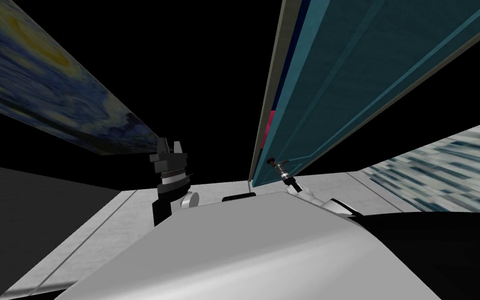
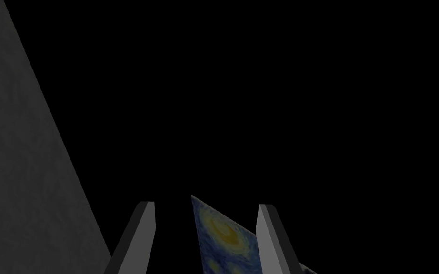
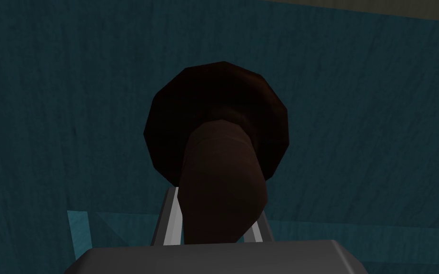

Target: Pull the door open

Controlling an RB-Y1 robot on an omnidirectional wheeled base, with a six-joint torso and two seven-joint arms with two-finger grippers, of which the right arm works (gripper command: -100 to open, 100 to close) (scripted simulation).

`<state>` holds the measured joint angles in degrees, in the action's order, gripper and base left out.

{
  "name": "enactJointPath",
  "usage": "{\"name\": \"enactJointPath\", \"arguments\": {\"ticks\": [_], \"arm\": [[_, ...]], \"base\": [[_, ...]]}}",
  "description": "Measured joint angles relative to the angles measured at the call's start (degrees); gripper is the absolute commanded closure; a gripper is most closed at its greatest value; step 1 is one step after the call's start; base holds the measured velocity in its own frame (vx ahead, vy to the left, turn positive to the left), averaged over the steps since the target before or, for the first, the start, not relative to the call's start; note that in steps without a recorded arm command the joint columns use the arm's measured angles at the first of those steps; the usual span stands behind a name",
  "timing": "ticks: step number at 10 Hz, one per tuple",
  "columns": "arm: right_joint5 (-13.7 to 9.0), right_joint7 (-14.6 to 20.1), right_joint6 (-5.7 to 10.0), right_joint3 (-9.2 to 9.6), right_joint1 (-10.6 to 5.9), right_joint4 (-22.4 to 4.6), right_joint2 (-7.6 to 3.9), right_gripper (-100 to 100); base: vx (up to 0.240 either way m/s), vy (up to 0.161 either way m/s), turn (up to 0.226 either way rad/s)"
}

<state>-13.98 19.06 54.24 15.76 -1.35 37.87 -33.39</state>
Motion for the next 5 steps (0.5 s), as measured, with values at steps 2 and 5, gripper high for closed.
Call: {"name": "enactJointPath", "arguments": {"ticks": [2,5], "arm": [[-0.1,0.9,1.79,0.88,0.65,-0.7,-0.87,100],[-0.1,2.0,3.80,1.91,1.41,-1.4,-1.63,100]], "base": [[-0.168,-0.080,0.135],[-0.102,-0.052,0.088]]}}
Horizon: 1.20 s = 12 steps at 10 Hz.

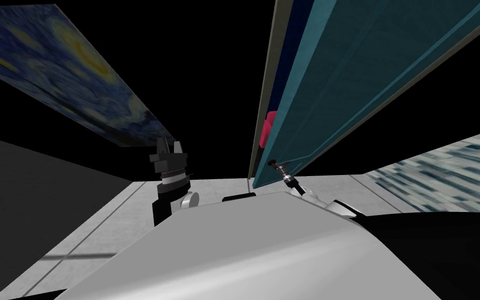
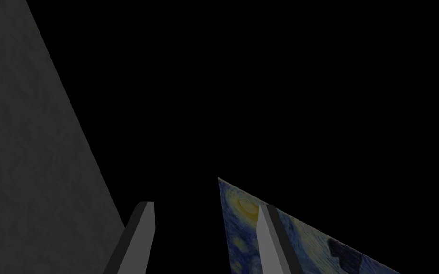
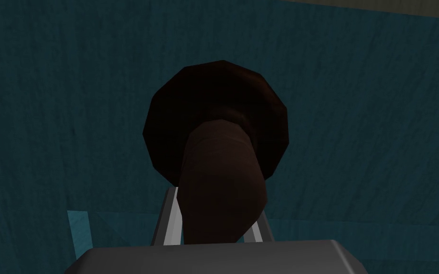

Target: Pull the door open

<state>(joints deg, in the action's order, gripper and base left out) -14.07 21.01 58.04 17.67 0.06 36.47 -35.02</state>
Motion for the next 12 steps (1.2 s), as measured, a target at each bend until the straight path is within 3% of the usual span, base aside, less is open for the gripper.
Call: {"name": "enactJointPath", "arguments": {"ticks": [2,4,7,8,10,12], "arm": [[-0.3,0.4,1.35,0.48,0.85,-0.1,-0.63,100],[-0.7,0.9,3.74,1.17,1.45,-1.3,-1.29,100],[-1.1,2.0,7.87,2.75,2.68,-3.5,-2.44,100],[-1.0,2.8,10.29,3.54,1.92,-6.5,-2.44,100],[-1.4,2.6,9.80,3.48,3.97,-3.8,-3.22,100],[-1.7,2.8,10.91,3.75,4.32,-4.5,-3.68,100]], "base": [[-0.177,-0.086,0.165],[-0.201,-0.087,0.195],[-0.215,-0.115,0.195],[-0.118,-0.036,0.039],[-0.078,-0.017,0.062],[-0.106,-0.052,0.150]]}}
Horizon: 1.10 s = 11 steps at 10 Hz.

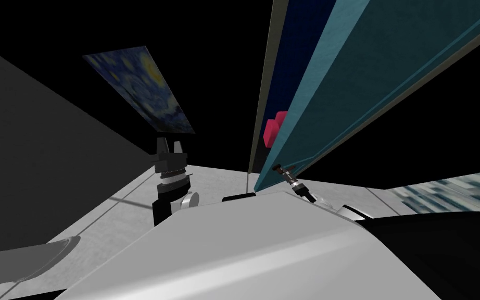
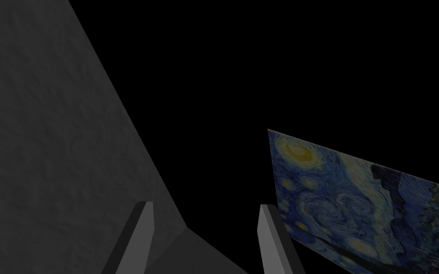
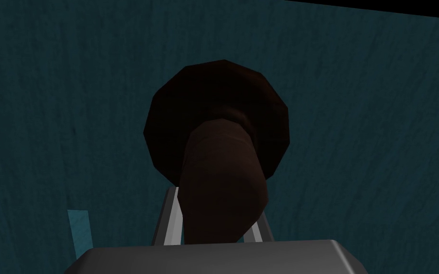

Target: Pull the door open

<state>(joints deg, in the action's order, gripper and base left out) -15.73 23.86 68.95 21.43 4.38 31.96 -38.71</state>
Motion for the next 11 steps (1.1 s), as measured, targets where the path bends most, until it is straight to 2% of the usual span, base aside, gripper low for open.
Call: {"name": "enactJointPath", "arguments": {"ticks": [3,5,6,9,11], "arm": [[-0.2,0.3,1.19,0.24,-0.26,-0.8,-0.20,100],[-0.2,0.5,2.02,0.63,0.27,-1.0,-0.35,100],[0.0,0.8,3.27,1.08,-0.34,-3.0,0.00,100],[-0.4,0.9,3.76,1.23,1.17,-1.7,-0.92,100],[-0.4,1.1,4.53,1.42,0.95,-2.5,-1.01,100]], "base": [[-0.221,-0.097,0.178],[-0.229,-0.143,0.190],[-0.242,-0.108,0.248],[-0.248,-0.093,0.195],[-0.112,-0.038,0.011]]}}
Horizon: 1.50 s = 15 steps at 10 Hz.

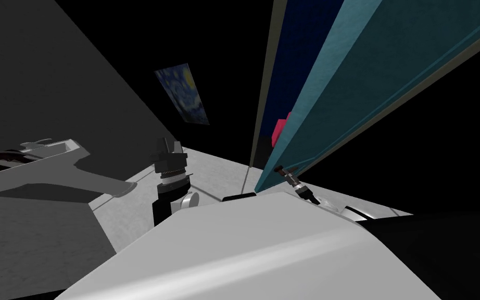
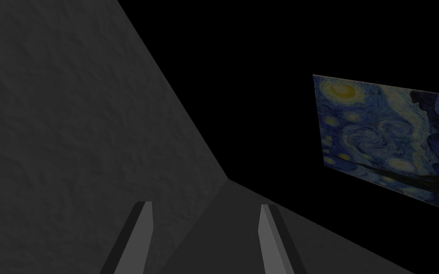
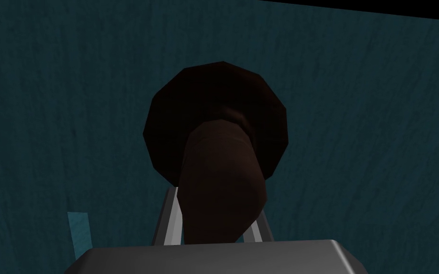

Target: Pull the door open

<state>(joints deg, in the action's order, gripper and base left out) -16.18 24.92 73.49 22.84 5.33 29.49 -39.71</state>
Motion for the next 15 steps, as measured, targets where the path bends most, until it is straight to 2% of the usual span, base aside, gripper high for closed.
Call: {"name": "enactJointPath", "arguments": {"ticks": [1,2,5,6,8,10,11,12,13,15], "arm": [[0.0,0.1,0.07,0.08,0.05,-0.2,0.08,100],[0.1,-0.1,-0.17,-0.28,-0.64,-1.0,0.52,100],[0.1,-1.1,-3.23,-1.30,-2.12,0.4,1.36,100],[0.3,-1.4,-3.62,-1.47,-3.13,-0.5,2.16,100],[0.5,-2.1,-5.17,-1.99,-4.09,-0.3,2.98,100],[0.4,-3.0,-7.69,-2.89,-4.49,1.4,3.48,100],[0.5,-3.6,-9.09,-3.34,-5.07,1.9,4.11,100],[0.7,-4.0,-9.71,-3.63,-6.36,1.0,4.79,100],[0.7,-4.4,-10.86,-4.12,-6.89,1.5,5.15,100],[0.7,-5.6,-14.17,-5.17,-7.38,3.8,5.90,100]], "base": [[-0.163,-0.037,0.165],[-0.181,-0.076,0.157],[-0.208,-0.102,0.153],[-0.188,-0.106,0.155],[-0.169,-0.066,0.128],[-0.202,-0.115,0.193],[-0.221,-0.114,0.214],[-0.215,-0.093,0.199],[-0.241,-0.129,0.189],[-0.196,-0.091,0.133]]}}
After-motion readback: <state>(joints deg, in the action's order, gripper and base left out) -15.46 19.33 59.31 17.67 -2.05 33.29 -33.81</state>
